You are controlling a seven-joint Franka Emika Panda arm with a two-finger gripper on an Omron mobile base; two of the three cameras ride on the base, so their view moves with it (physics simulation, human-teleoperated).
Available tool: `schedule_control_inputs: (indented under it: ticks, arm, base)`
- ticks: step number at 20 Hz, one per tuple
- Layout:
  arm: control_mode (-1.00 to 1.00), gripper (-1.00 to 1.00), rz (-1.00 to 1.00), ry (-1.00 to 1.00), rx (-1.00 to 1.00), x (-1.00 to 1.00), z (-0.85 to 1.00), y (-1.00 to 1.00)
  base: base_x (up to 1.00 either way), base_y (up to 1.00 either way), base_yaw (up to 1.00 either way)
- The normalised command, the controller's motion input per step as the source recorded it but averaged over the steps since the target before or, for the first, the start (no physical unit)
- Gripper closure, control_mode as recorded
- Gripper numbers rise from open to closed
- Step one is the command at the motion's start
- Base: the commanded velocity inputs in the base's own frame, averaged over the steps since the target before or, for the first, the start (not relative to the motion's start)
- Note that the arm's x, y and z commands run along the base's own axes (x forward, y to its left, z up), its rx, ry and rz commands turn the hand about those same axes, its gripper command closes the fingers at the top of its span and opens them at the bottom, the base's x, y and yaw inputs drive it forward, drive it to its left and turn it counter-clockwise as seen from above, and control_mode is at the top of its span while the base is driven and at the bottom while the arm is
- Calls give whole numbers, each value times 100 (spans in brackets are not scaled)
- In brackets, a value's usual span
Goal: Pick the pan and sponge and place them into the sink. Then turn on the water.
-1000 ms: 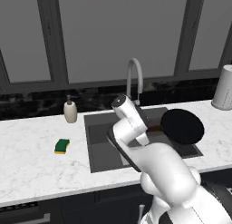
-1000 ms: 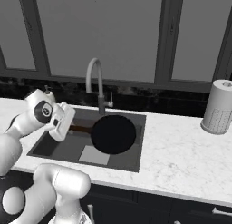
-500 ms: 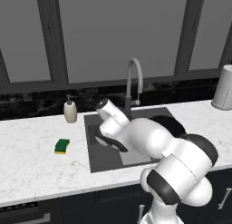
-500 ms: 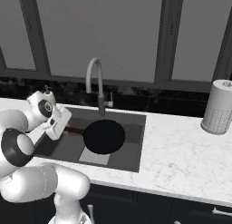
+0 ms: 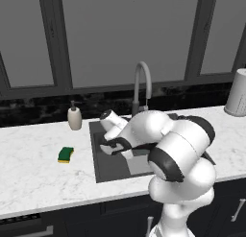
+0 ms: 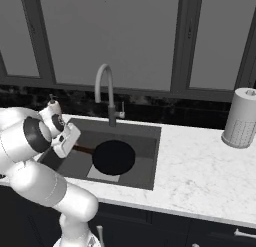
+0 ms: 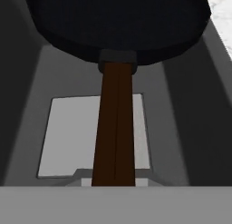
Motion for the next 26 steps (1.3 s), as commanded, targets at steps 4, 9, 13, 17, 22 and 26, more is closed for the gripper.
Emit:
schedule_control_inputs:
  ticks: [4, 9, 13, 17, 22, 26]
  arm:
    - [-100, 100, 0, 0, 0, 37, -61, 0]
    - [-100, 100, 0, 0, 0, 31, -55, 0]
    - [-100, 100, -4, 0, 1, 36, -43, 7]
    - [-100, 100, -12, 1, 0, 31, -42, 23]
    - [-100, 100, -16, 3, 0, 22, -43, 23]
    - [-100, 100, -16, 1, 0, 18, -45, 26]
  base:
    - [0, 0, 0]
    - [0, 0, 0]
    - [0, 0, 0]
    - [0, 0, 0]
    - [0, 0, 0]
    - [0, 0, 0]
